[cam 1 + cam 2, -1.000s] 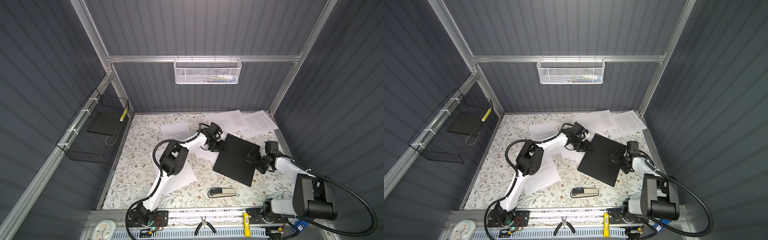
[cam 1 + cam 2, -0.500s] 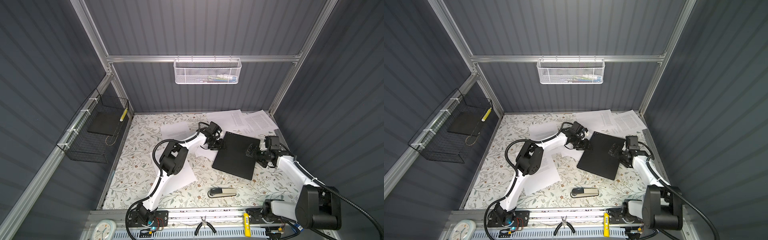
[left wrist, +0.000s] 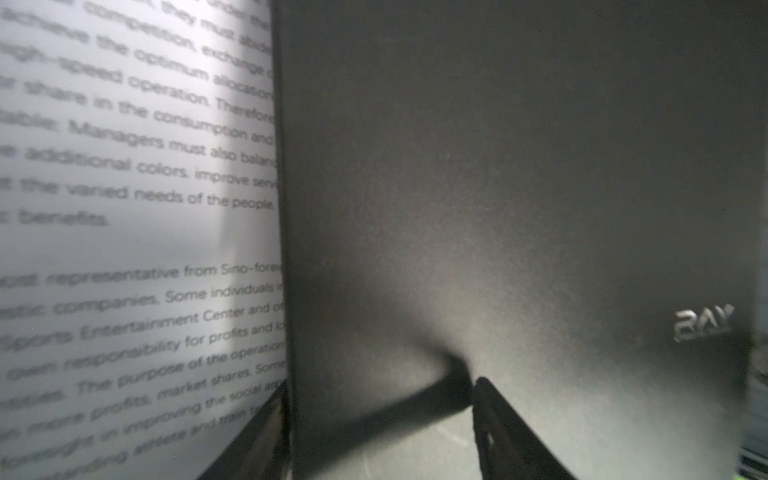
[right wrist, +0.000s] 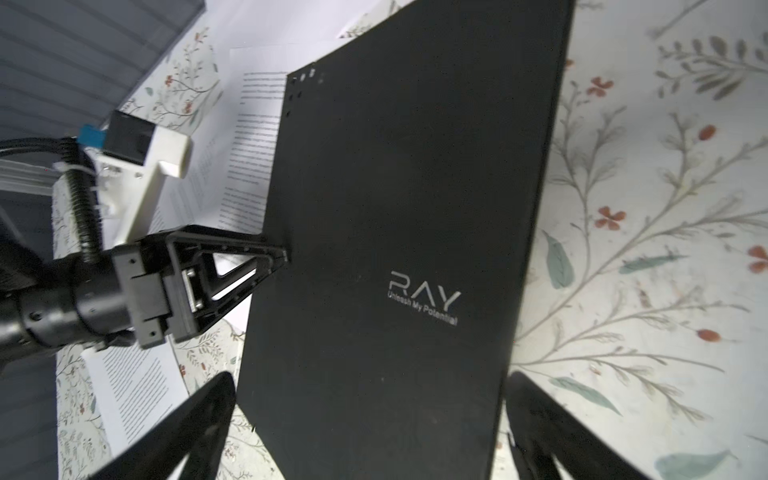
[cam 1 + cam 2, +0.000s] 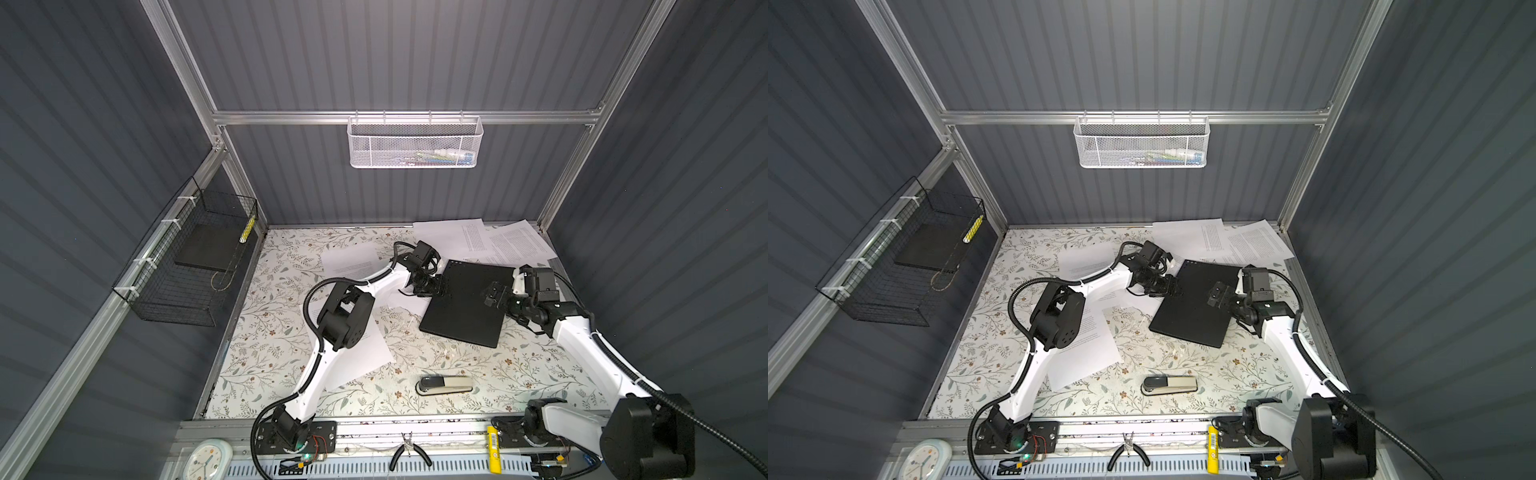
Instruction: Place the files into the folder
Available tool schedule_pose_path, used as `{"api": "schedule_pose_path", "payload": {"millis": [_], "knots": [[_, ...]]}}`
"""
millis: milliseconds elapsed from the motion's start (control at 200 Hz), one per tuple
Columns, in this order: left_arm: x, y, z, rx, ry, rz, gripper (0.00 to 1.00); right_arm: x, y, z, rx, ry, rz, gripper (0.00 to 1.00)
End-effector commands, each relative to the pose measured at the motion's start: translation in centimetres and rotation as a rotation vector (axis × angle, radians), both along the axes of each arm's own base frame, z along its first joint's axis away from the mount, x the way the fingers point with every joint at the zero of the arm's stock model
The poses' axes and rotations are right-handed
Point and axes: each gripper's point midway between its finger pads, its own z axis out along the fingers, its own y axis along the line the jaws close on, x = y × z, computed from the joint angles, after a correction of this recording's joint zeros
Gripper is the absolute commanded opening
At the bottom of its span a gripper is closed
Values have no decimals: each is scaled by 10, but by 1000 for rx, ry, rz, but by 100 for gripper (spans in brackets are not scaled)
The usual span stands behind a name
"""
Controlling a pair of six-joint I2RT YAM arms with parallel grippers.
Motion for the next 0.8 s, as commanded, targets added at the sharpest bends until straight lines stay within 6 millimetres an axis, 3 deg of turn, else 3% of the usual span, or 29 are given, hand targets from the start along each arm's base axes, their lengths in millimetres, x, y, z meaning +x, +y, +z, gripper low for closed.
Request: {"api": "schedule_pose_path", "payload": {"millis": [0, 105, 355, 425, 500, 655, 795], "knots": [[-58, -21, -20, -8, 140, -133, 69, 11, 68, 56, 188, -169, 259, 99], [-57, -22, -12, -26, 134, -138, 73, 12, 70, 57, 186, -154, 265, 99], [-48, -21, 17, -93, 130, -116, 79, 8, 88, 79, 180, -245, 337, 99], [-40, -13, 22, -80, 121, -90, 79, 13, 71, 67, 113, -206, 243, 99], [-34, -7, 29, -93, 109, -76, 80, 18, 33, 38, 20, -103, 81, 99], [-33, -5, 29, -92, 114, -93, 75, 15, -5, -3, 208, 9, -79, 99], [-39, -3, 30, -63, 92, -114, 69, 4, -42, -28, 177, 58, -245, 99]]}}
